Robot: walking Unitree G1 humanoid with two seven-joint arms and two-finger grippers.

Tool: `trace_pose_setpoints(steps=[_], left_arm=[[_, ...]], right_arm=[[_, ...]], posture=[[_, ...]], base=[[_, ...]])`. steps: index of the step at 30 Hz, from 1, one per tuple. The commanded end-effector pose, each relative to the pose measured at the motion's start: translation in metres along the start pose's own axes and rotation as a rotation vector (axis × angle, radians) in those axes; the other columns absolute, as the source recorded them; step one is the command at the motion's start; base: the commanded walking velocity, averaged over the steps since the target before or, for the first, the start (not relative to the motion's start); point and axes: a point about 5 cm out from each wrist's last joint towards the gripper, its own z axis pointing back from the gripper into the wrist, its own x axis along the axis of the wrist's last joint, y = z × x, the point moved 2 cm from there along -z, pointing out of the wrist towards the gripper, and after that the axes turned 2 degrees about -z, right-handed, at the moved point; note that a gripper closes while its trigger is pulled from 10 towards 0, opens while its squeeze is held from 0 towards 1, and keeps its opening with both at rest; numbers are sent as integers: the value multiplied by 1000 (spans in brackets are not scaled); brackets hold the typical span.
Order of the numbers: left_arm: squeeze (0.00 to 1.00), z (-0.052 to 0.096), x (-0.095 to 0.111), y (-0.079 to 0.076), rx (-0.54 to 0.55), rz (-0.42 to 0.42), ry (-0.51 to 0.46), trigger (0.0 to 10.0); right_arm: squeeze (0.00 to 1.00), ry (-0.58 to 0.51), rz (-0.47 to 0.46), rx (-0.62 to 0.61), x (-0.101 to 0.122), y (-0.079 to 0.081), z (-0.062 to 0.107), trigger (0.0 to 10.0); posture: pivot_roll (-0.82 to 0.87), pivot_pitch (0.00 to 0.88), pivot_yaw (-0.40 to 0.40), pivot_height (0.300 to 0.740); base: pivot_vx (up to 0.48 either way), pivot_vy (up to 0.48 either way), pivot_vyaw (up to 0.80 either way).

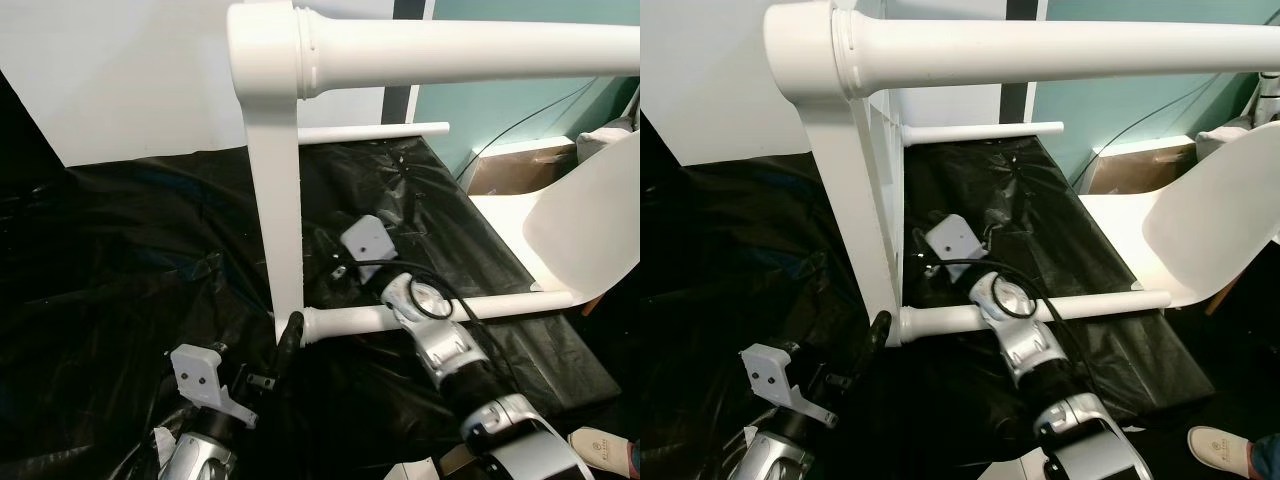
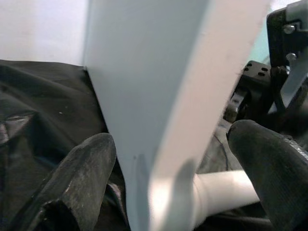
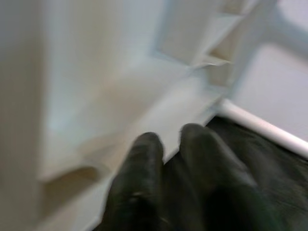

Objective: Building children table

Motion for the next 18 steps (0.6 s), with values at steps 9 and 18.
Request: trace_pose_setpoints(steps=[9,18], left_arm=[[0,-4,-6,1,-25,-34,22,10000],[0,-10,-3,4,-21,-57,20,10000]], right_arm=[[0,14,-104,166,-6,18,-9,0],[0,-14,-194,296,0,26,-20,0]], posture=[[12,0,18,740],[7,0,33,740]], base=[[0,0,0],[0,0,0]])
